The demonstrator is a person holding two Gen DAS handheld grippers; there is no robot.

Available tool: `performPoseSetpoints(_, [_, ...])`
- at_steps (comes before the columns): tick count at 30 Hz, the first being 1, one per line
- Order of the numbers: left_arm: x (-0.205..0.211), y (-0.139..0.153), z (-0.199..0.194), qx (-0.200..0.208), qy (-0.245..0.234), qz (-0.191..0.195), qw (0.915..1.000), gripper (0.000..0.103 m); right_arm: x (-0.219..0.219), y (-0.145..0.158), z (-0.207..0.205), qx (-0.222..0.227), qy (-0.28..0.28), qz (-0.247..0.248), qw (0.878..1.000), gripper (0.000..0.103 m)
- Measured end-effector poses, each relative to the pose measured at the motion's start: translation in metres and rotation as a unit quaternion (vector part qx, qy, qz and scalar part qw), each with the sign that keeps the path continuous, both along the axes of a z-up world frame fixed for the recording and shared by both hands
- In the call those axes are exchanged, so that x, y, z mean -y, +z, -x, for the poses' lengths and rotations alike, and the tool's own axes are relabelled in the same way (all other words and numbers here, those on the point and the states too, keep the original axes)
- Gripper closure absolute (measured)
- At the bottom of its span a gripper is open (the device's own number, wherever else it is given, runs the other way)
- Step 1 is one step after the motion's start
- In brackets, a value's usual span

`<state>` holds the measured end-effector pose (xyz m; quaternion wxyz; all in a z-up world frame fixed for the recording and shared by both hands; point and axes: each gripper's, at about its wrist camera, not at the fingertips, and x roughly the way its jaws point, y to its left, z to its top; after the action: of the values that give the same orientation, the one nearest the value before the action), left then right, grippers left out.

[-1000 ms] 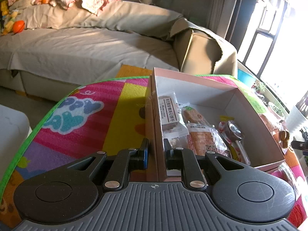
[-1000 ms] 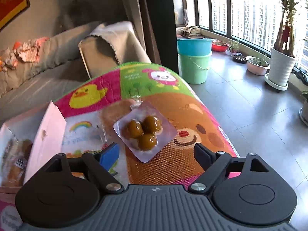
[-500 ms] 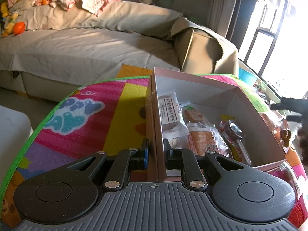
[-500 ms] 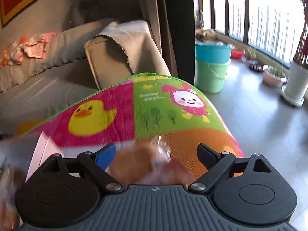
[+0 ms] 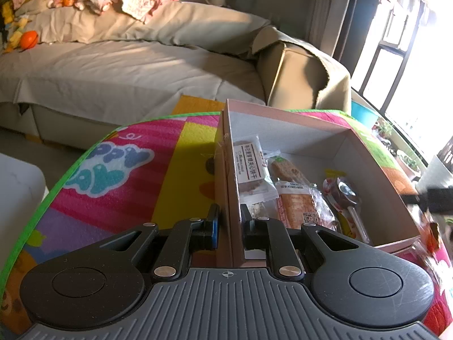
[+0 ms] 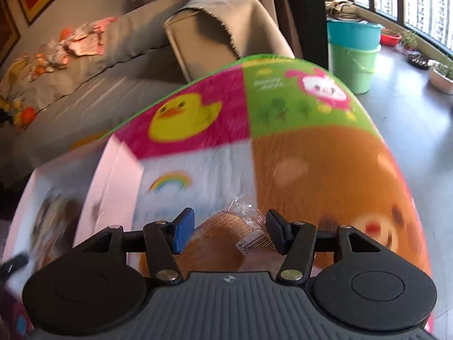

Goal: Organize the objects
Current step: 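Move the open right gripper back to the bagged bread bun, then grasp the round bread bun in its clear bag with the right gripper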

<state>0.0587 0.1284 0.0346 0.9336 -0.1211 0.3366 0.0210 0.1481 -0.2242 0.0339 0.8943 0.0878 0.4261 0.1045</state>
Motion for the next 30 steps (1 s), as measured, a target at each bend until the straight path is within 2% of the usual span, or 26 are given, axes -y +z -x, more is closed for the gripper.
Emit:
performPoseSetpoints(1, [0.0, 0.0, 0.0, 0.0, 0.0, 0.0, 1.0, 0.086, -0.001, 0.001, 0.011, 0.007, 0.004, 0.008, 1.0, 0.033])
performPoseSetpoints(4, [0.0, 0.0, 0.0, 0.0, -0.001, 0.002, 1.0, 0.086, 0.003, 0.005, 0.041, 0.023, 0.015, 0.016, 0.999, 0.03])
performPoseSetpoints(12, [0.0, 0.0, -0.001, 0.0, -0.002, 0.003, 1.0, 0.086, 0.025, 0.015, 0.098, 0.033, -0.009, -0.014, 0.999, 0.02])
performPoseSetpoints(16, [0.0, 0.0, -0.001, 0.0, -0.001, 0.003, 1.0, 0.086, 0.027, 0.028, 0.118, 0.06, -0.021, 0.004, 0.998, 0.012])
performPoseSetpoints(19, [0.0, 0.0, 0.0, 0.0, -0.002, 0.003, 1.0, 0.086, 0.03, 0.04, 0.129, 0.085, -0.033, 0.02, 0.996, 0.011])
performPoseSetpoints(23, [-0.001, 0.0, -0.001, 0.0, -0.001, 0.003, 1.0, 0.086, 0.016, 0.04, 0.142, 0.091, 0.0, 0.063, 0.994, 0.006])
performPoseSetpoints(28, [0.0, 0.0, -0.001, 0.0, -0.002, 0.003, 1.0, 0.086, -0.016, 0.024, 0.15, 0.079, 0.051, 0.079, 0.992, 0.005])
performPoseSetpoints(30, [0.0, 0.0, 0.0, -0.001, -0.002, 0.002, 1.0, 0.086, -0.03, 0.016, 0.15, 0.077, 0.071, 0.101, 0.989, 0.005])
